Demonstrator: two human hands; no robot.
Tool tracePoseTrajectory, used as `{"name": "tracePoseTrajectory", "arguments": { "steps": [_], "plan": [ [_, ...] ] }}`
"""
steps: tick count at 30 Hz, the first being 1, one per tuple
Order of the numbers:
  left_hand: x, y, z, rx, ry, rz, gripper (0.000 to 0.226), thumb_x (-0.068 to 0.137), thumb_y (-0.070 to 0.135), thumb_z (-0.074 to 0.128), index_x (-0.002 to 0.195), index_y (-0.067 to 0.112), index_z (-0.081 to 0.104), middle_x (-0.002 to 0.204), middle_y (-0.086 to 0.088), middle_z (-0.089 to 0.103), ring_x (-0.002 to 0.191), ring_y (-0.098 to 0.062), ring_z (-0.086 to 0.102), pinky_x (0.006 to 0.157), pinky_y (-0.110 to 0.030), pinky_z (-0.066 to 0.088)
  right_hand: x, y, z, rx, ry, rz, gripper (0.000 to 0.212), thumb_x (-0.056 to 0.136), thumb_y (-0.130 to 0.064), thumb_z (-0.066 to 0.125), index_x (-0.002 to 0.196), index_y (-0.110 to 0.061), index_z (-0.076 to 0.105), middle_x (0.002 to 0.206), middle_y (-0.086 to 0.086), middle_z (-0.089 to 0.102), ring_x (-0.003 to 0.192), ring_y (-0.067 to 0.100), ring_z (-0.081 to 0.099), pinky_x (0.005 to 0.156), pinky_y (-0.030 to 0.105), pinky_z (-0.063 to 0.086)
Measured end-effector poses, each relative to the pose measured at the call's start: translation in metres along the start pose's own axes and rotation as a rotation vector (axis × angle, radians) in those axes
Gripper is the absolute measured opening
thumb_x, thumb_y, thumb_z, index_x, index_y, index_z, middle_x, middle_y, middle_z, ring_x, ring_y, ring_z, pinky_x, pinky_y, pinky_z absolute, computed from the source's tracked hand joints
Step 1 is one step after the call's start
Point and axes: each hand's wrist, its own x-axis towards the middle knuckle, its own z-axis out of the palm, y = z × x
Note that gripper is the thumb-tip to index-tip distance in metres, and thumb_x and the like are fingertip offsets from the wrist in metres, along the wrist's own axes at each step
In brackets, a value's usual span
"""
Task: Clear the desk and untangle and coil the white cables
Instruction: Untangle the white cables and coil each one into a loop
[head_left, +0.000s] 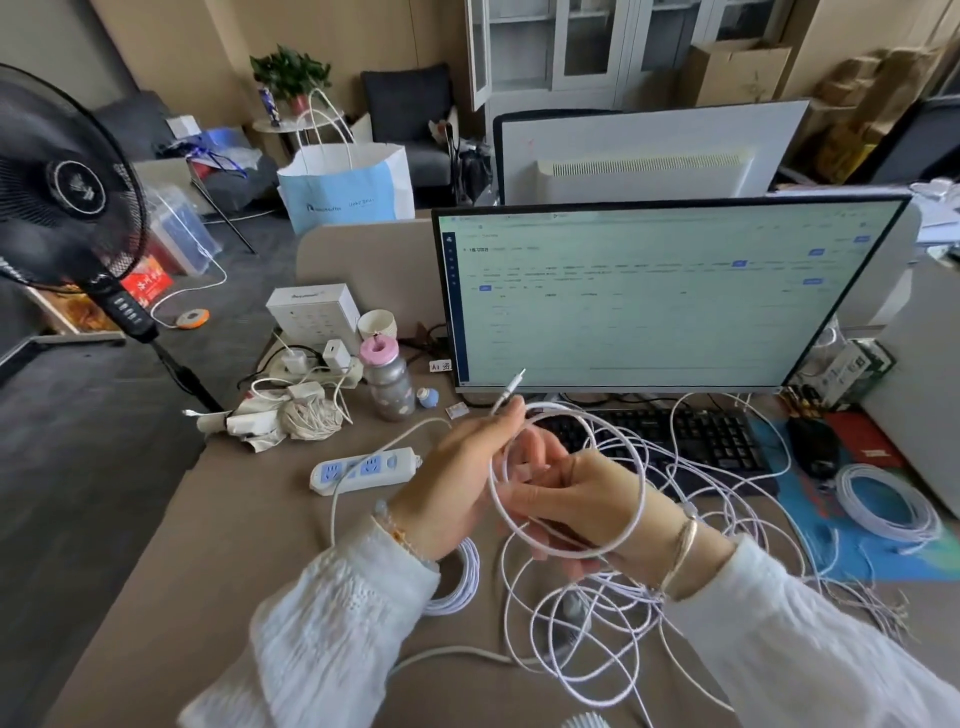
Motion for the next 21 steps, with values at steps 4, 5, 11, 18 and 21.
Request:
{"name": "tracePoseTrajectory", "arguments": {
  "steps": [4,5,11,18,21],
  "plan": [
    [0.002,-0.006,-0.002,-0.13,0.055,0.026,0.044,0.097,0.037,0.043,0.061,0.013,0.043,0.069,-0.011,0.055,0.072,-0.028,0.062,0.07,-0.036,0.056,-0.004,0.002,-0.013,0.328,-0.166,0.049,0.02,0.085,-0.017,0.064,0.088,0.002,0.068,0.076,0.018,0.069,0.055,0.022,0.063,0.051,0.026,0.055],
    [0.004,-0.007,-0.003,-0.184,0.09,0.04,0.044,0.098,0.036,0.041,0.06,0.013,0.044,0.063,-0.008,0.051,0.067,-0.025,0.059,0.072,-0.037,0.055,-0.003,0.007,-0.018,0.316,-0.107,0.029,0.017,0.087,-0.012,0.061,0.092,0.002,0.068,0.086,0.021,0.071,0.067,0.028,0.067,0.065,0.034,0.059],
    [0.008,0.001,-0.009,-0.451,0.065,0.001,0.044,0.101,0.037,0.037,0.062,0.015,0.041,0.047,0.006,0.024,0.04,-0.008,0.026,0.043,-0.02,0.034,-0.007,0.024,-0.027,0.471,0.2,-0.108,0.034,0.09,-0.024,0.063,0.116,-0.005,0.055,0.11,0.012,0.062,0.072,0.037,0.067,0.066,0.036,0.056],
    [0.012,0.002,-0.01,-0.529,-0.127,-0.153,0.05,0.099,0.052,0.033,0.067,0.014,0.044,0.044,0.007,0.024,0.037,-0.007,0.014,0.036,-0.019,0.019,-0.005,0.023,-0.015,0.332,0.288,-0.256,0.028,0.094,-0.015,0.051,0.12,-0.021,0.061,0.093,0.01,0.073,0.049,0.023,0.061,0.054,0.032,0.058],
    [0.012,-0.001,-0.01,-0.501,-0.086,-0.153,0.046,0.099,0.045,0.037,0.066,0.015,0.044,0.045,0.006,0.025,0.034,-0.006,0.022,0.036,-0.019,0.026,-0.005,0.026,-0.019,0.319,0.316,-0.269,0.026,0.094,-0.012,0.053,0.115,-0.02,0.066,0.086,0.014,0.072,0.05,0.025,0.061,0.051,0.03,0.056]
  ]
}}
